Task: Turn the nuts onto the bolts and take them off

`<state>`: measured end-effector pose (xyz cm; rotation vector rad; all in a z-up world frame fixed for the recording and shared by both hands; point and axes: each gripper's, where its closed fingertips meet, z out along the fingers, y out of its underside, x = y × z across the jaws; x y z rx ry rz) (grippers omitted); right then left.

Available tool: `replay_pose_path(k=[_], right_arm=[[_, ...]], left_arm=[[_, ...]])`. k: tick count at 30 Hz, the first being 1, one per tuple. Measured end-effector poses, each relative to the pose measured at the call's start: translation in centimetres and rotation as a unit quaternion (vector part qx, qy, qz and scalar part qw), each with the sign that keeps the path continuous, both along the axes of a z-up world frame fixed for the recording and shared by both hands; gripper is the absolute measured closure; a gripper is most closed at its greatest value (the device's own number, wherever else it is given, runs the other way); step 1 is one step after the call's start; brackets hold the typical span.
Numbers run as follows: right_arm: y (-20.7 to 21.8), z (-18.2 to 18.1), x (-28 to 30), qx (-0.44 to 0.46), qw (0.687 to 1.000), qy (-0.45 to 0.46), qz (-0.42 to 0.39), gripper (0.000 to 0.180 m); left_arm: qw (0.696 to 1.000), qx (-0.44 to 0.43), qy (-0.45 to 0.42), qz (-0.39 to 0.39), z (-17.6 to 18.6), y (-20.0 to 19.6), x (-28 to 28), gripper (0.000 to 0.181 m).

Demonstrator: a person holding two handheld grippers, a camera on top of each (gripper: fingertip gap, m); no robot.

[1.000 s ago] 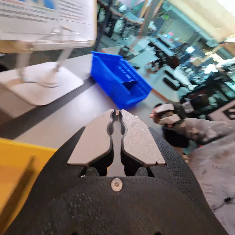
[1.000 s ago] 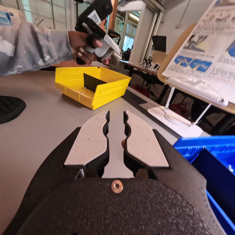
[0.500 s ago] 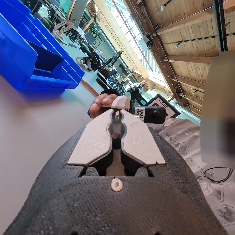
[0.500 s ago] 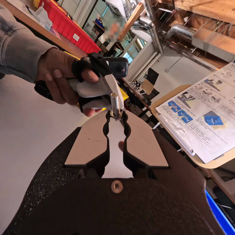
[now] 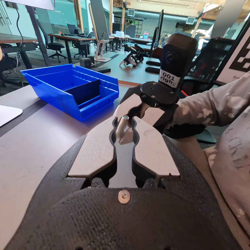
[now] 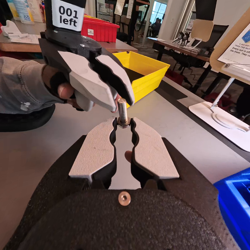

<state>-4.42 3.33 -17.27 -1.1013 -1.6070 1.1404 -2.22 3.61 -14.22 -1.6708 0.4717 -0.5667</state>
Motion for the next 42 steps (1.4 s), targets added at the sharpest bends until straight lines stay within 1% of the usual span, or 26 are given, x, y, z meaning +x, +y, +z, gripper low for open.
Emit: replay_pose_path(k=[2,5,7,9,10,13,17,22,30,33,34,36,37,39,40,42], right_arm=[[-0.4,-0.2,0.0,0.010,1.000,-0.003,-0.005,0.161],[-0.8,0.2,0.3,0.003,1.000,0.019,0.012,0.161],[-1.6,0.8,0.8,-0.019,0.997,0.044,0.057,0.160],[-2.4,0.9,1.3,-0.038,0.993,0.056,0.100,0.150],[-2.7,0.7,1.5,-0.047,0.990,0.055,0.118,0.146],[-3.4,0.2,1.9,-0.070,0.985,0.046,0.153,0.144],[-4.2,-0.2,2.5,-0.093,0.976,0.033,0.194,0.147],[-5.0,-0.4,3.1,-0.090,0.970,0.031,0.222,0.160],[-5.1,-0.2,3.2,-0.083,0.970,0.038,0.226,0.162],[-4.7,0.1,3.1,-0.091,0.970,0.046,0.218,0.162],[-4.5,0.3,3.1,-0.093,0.971,0.051,0.213,0.162],[-3.8,0.6,3.0,-0.095,0.973,0.060,0.201,0.162],[-3.3,1.0,3.0,-0.094,0.975,0.067,0.192,0.162],[-1.9,1.9,3.0,-0.092,0.978,0.084,0.169,0.162],[-1.1,2.4,3.1,-0.094,0.979,0.094,0.155,0.162],[0.7,3.1,3.1,-0.100,0.981,0.108,0.123,0.162]], left_arm=[[1.000,0.006,0.025,-0.002,-0.3,-0.1,0.2,0.169],[0.999,0.015,0.036,-0.012,0.0,-0.4,0.4,0.170],[0.999,0.010,-0.003,-0.037,0.7,-0.9,0.3,0.170],[0.997,0.000,-0.041,-0.065,1.0,-1.4,0.0,0.170],[0.996,-0.002,-0.050,-0.074,0.9,-1.6,-0.1,0.170],[0.990,-0.009,-0.062,-0.128,0.8,-2.6,0.7,0.170],[0.985,-0.018,-0.038,-0.169,0.1,-3.4,2.1,0.170],[0.981,-0.023,-0.029,-0.188,-0.3,-3.8,2.7,0.170],[0.980,-0.015,-0.030,-0.195,-0.2,-4.0,2.9,0.171],[0.983,-0.009,-0.038,-0.181,0.2,-3.7,2.6,0.169],[0.984,-0.003,-0.039,-0.172,0.6,-3.7,2.3,0.160],[0.990,0.009,-0.032,-0.135,2.1,-3.6,0.6,0.150],[0.994,0.021,-0.023,-0.102,3.1,-3.6,-0.9,0.149],[0.999,0.036,-0.008,-0.004,5.4,-3.5,-5.5,0.150],[0.998,0.029,0.000,0.051,6.1,-3.7,-8.4,0.151],[0.988,-0.016,0.026,0.150,6.1,-4.3,-14.1,0.150]])
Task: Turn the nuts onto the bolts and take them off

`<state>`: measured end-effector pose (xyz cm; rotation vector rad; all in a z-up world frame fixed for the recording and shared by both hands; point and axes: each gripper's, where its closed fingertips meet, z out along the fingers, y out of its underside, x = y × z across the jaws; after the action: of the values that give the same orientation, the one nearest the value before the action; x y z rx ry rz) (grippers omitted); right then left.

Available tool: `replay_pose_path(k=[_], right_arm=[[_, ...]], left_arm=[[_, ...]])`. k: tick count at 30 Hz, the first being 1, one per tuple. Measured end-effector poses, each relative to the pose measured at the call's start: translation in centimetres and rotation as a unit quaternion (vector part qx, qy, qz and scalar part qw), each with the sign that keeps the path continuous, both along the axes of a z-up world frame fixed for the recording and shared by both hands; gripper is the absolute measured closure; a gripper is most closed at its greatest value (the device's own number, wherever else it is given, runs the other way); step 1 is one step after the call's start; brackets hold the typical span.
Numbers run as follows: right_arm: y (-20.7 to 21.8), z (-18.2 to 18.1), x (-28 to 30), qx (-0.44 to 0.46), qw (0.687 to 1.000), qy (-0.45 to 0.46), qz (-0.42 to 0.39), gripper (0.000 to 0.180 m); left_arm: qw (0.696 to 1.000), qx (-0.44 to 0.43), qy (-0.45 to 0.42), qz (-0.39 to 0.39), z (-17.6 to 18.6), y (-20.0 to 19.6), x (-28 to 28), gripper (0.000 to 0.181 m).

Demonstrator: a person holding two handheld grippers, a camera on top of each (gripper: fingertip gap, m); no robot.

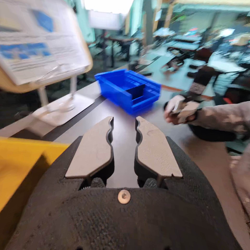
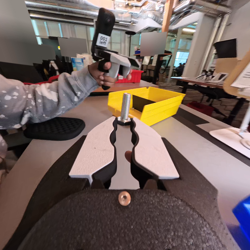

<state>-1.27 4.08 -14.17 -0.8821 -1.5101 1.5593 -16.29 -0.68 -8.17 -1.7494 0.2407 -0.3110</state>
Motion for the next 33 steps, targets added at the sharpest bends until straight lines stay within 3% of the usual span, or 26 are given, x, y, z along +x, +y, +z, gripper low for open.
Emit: replay_pose_path(k=[3,6,9,12,17,20,24,33], right_arm=[[2.0,0.1,0.1,-0.006,0.999,0.002,-0.036,0.162],[2.3,-0.4,-0.1,-0.008,0.999,-0.007,-0.039,0.162],[1.9,-1.0,-0.2,0.001,0.999,-0.016,-0.035,0.162],[1.7,-1.4,-0.3,0.008,0.999,-0.021,-0.035,0.162],[2.1,-1.5,-0.3,-0.002,0.999,-0.023,-0.036,0.162],[2.4,-1.5,-0.3,-0.008,0.999,-0.024,-0.038,0.162],[2.7,-1.5,-0.3,-0.012,0.999,-0.026,-0.037,0.162],[2.9,-1.7,-0.3,-0.013,0.999,-0.033,-0.036,0.162]], left_arm=[[0.983,-0.142,0.054,0.104,-3.5,-1.5,-7.4,0.150],[0.931,-0.311,0.138,0.133,-8.9,-3.8,-12.2,0.152],[0.857,-0.453,0.225,0.105,-13.5,-6.2,-14.5,0.154],[0.783,-0.540,0.304,0.059,-16.2,-7.9,-15.9,0.155],[0.702,-0.618,0.354,-0.013,-19.0,-8.9,-16.3,0.153],[0.672,-0.650,0.353,-0.037,-20.3,-9.3,-16.1,0.154],[0.681,-0.651,0.331,-0.054,-21.2,-8.5,-15.4,0.159],[0.830,-0.505,0.236,0.015,-20.4,-0.9,-14.2,0.161]])
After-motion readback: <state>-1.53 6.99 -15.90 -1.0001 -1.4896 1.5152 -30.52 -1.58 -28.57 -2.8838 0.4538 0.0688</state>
